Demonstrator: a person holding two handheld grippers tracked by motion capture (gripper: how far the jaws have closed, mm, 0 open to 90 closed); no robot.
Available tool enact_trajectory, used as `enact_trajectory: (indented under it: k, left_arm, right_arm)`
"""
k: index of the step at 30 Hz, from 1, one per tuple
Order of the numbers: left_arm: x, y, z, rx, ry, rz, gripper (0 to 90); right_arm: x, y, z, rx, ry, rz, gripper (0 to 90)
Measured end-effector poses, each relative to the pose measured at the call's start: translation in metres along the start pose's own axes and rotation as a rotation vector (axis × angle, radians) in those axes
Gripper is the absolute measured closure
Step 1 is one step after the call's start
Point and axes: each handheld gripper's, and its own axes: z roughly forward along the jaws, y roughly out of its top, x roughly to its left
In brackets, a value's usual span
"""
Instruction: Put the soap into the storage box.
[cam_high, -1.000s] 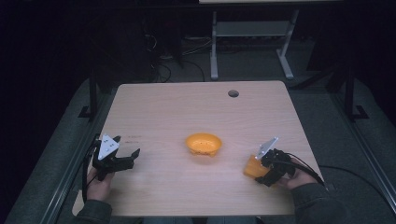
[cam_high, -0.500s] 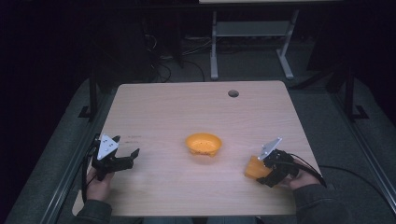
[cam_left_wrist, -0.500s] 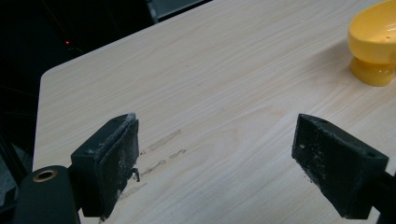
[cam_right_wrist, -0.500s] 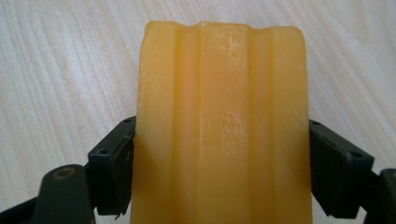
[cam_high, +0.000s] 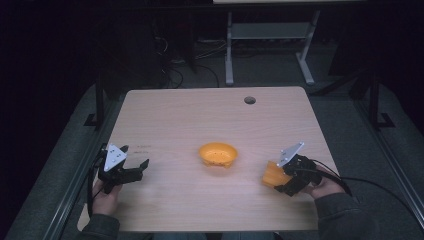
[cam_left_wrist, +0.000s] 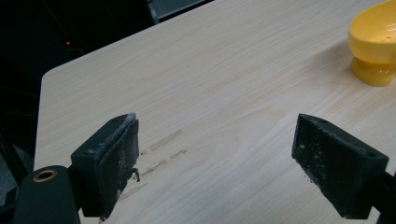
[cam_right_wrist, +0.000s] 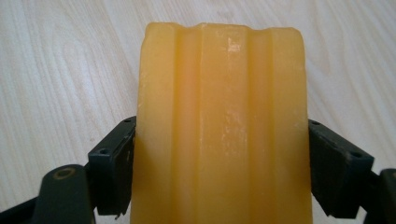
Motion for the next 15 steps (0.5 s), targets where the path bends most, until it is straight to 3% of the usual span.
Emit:
enact_trajectory:
  k: [15]
  left_arm:
    - [0.001, 0.000, -0.001, -0.001, 0.004, -0.003, 14.1]
  right_arm:
    - [-0.003, 0.019, -0.013, -0.015, -0.022, -0.042, 20.7]
